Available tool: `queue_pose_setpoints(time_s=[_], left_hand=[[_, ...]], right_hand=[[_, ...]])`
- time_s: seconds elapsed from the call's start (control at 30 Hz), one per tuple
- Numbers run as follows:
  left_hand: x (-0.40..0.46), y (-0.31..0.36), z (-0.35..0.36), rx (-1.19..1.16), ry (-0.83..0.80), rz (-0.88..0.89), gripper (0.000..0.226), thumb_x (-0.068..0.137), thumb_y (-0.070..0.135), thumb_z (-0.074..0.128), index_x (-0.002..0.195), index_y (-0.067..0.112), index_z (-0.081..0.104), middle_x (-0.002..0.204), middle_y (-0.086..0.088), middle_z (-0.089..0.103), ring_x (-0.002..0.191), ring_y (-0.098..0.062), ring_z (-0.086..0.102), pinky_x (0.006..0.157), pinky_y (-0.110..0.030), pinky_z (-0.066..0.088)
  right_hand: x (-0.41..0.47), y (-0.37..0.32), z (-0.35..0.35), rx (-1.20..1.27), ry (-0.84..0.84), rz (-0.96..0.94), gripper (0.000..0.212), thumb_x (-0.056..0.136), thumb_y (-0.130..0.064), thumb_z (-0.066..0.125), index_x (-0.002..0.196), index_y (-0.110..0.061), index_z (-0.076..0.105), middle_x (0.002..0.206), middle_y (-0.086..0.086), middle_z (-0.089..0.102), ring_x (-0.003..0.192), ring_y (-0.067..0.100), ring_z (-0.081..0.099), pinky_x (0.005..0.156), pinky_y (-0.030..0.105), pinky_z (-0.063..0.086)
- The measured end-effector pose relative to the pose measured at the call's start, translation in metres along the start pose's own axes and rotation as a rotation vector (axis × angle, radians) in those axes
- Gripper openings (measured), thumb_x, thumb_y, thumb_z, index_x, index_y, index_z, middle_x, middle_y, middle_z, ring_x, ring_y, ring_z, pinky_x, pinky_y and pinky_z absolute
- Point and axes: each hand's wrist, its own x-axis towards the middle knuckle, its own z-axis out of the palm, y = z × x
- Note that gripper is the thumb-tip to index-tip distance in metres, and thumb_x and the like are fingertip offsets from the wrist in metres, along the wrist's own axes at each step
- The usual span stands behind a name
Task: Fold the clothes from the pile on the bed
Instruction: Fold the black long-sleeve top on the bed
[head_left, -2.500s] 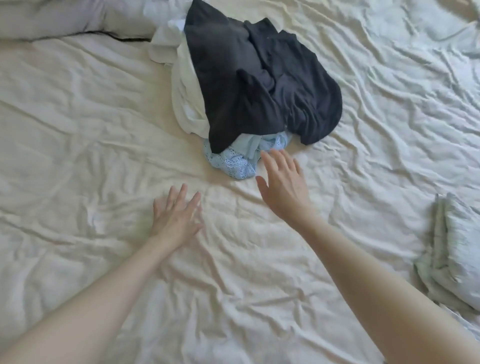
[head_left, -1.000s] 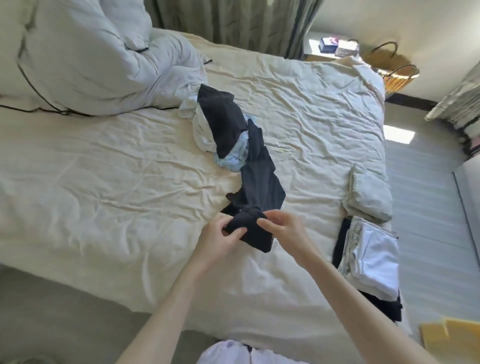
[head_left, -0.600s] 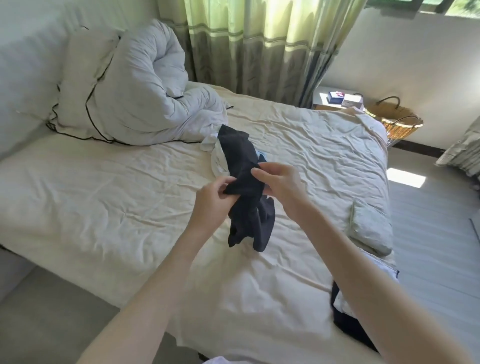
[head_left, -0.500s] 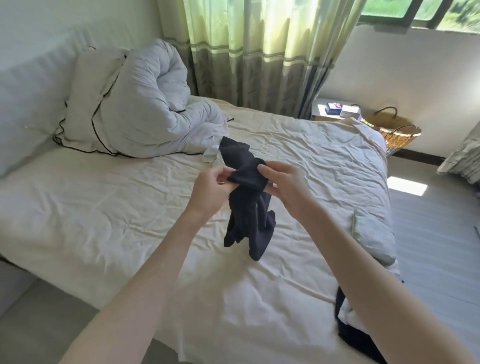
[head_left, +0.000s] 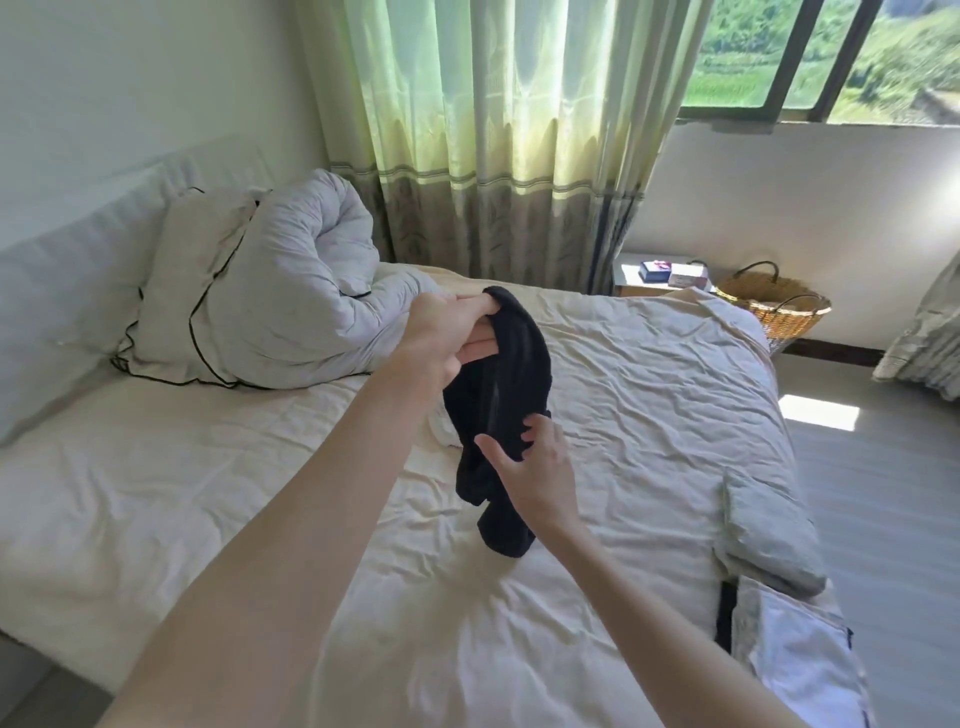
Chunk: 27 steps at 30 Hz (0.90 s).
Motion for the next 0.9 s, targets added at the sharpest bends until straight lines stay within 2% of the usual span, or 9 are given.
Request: queue_pose_setpoints(time_s=[0.07, 0.2, 0.33, 0.4, 0.5, 0.6, 0.67, 0.77, 0.9], left_hand=[[0.002, 0.011, 0.006, -0.119, -0.021, -0.001, 0.010, 0.090, 0.002, 0.058, 0.080, 0.002, 0.061, 0.073, -0.011, 0.068, 0.070, -0.022, 0.069, 0.063, -0.029, 0.059], [0.014, 0.029, -0.004, -0.284, 0.015, 0.028, 0.009, 0.089, 0.000, 0.059, 0.080, 0.000, 0.062, 0.063, -0.010, 0.069, 0.060, -0.018, 0.069, 0.056, -0.027, 0.057], [0.043, 0.026, -0.039, -0.285, 0.178, 0.043, 0.006, 0.092, 0.000, 0.053, 0.091, -0.003, 0.058, 0.080, -0.015, 0.063, 0.072, -0.022, 0.065, 0.080, -0.037, 0.056], [0.053, 0.015, -0.047, -0.154, 0.179, 0.004, 0.017, 0.094, 0.000, 0.051, 0.108, -0.006, 0.056, 0.083, -0.014, 0.061, 0.075, -0.023, 0.063, 0.082, -0.038, 0.054], [0.053, -0.005, -0.040, 0.285, 0.075, 0.042, 0.040, 0.090, 0.012, 0.061, 0.127, 0.009, 0.048, 0.100, -0.007, 0.059, 0.082, -0.019, 0.060, 0.071, -0.028, 0.053], [0.043, -0.021, -0.016, 0.657, -0.192, 0.274, 0.054, 0.083, 0.026, 0.070, 0.132, 0.024, 0.048, 0.118, 0.006, 0.052, 0.101, -0.011, 0.055, 0.082, -0.025, 0.047], [0.040, -0.027, 0.000, 0.734, -0.300, 0.401, 0.048, 0.084, 0.025, 0.069, 0.129, 0.023, 0.053, 0.110, 0.007, 0.059, 0.103, -0.013, 0.058, 0.090, -0.032, 0.047], [0.044, -0.028, 0.007, 0.804, -0.201, 0.474, 0.022, 0.089, 0.021, 0.061, 0.110, 0.015, 0.064, 0.089, -0.003, 0.067, 0.084, -0.021, 0.064, 0.079, -0.035, 0.052], [0.049, -0.026, 0.006, 0.863, 0.010, 0.632, 0.006, 0.089, 0.013, 0.054, 0.090, 0.017, 0.058, 0.083, -0.001, 0.062, 0.072, -0.015, 0.062, 0.065, -0.024, 0.050]], right_hand=[[0.016, -0.006, 0.004, -0.058, 0.038, 0.028, 0.053, 0.086, -0.049, 0.060, 0.118, -0.009, 0.050, 0.109, 0.003, 0.051, 0.101, 0.020, 0.051, 0.082, 0.031, 0.044], [0.044, -0.012, -0.010, 0.101, 0.123, 0.013, 0.020, 0.096, -0.022, 0.049, 0.079, -0.012, 0.051, 0.073, 0.002, 0.053, 0.069, 0.020, 0.054, 0.054, 0.019, 0.033], [0.068, -0.018, -0.047, 0.199, -0.013, -0.034, 0.018, 0.095, -0.017, 0.051, 0.082, -0.006, 0.059, 0.070, 0.015, 0.058, 0.061, 0.022, 0.052, 0.056, 0.028, 0.041], [0.083, -0.027, -0.066, 0.241, -0.055, -0.055, 0.017, 0.093, -0.015, 0.054, 0.087, -0.003, 0.063, 0.077, 0.017, 0.062, 0.070, 0.027, 0.056, 0.066, 0.040, 0.046], [0.101, -0.052, -0.088, 0.268, -0.121, -0.088, 0.017, 0.093, -0.016, 0.055, 0.085, -0.008, 0.068, 0.084, 0.019, 0.066, 0.075, 0.028, 0.061, 0.071, 0.040, 0.049], [0.111, -0.074, -0.100, 0.163, -0.250, -0.184, 0.025, 0.091, -0.015, 0.058, 0.073, -0.028, 0.069, 0.068, -0.005, 0.068, 0.065, 0.007, 0.059, 0.063, 0.022, 0.047], [0.115, -0.085, -0.105, 0.098, -0.294, -0.231, 0.022, 0.090, -0.015, 0.060, 0.073, -0.023, 0.070, 0.058, -0.013, 0.063, 0.054, 0.000, 0.053, 0.052, 0.012, 0.041], [0.119, -0.090, -0.114, 0.002, -0.264, -0.290, 0.015, 0.089, -0.017, 0.061, 0.081, -0.014, 0.073, 0.066, 0.002, 0.066, 0.057, 0.008, 0.053, 0.054, 0.020, 0.041], [0.126, -0.089, -0.130, 0.097, -0.121, -0.262, 0.018, 0.089, -0.018, 0.062, 0.079, -0.029, 0.071, 0.073, 0.003, 0.069, 0.067, 0.016, 0.059, 0.064, 0.030, 0.048]])
